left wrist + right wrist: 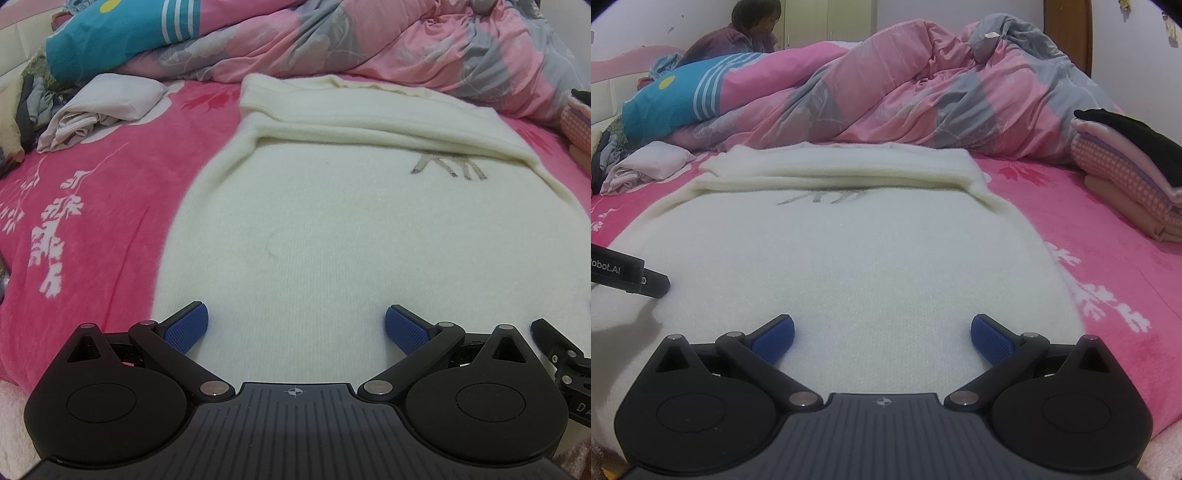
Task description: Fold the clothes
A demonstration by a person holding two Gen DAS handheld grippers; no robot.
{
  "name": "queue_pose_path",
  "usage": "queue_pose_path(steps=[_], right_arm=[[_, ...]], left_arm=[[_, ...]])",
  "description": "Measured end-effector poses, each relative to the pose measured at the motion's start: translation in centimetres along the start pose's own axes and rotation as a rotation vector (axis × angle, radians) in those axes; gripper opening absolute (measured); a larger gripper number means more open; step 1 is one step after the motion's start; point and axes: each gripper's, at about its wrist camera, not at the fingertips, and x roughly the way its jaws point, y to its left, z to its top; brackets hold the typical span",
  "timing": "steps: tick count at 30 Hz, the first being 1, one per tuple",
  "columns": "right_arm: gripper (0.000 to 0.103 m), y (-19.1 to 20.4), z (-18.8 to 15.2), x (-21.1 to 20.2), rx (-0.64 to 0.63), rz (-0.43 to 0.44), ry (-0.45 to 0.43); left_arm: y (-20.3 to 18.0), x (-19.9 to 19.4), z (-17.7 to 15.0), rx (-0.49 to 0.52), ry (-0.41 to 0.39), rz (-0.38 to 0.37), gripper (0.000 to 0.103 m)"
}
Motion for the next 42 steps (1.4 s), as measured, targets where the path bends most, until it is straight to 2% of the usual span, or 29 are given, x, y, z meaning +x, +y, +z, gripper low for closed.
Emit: queue_pose_path(steps=[26, 36, 42], right_arm=[[0.103, 0.36, 0.63, 0.05, 0.006, -0.018, 0.042], [0.103, 0.26, 0.21, -0.1, 0.003, -0.021, 0.019], [0.103, 0.11, 0.52, 0.02, 0.006, -0.017, 0.034]], left_arm=[[0.03, -0.22, -0.22, -0.017, 0.0, 0.009, 0.103], [0.18, -0.28, -0.42, -0.012, -0.006, 0.003, 0.103], [0.34, -0.29, -0.53, -0.021, -0.012, -0.008, 0.103]])
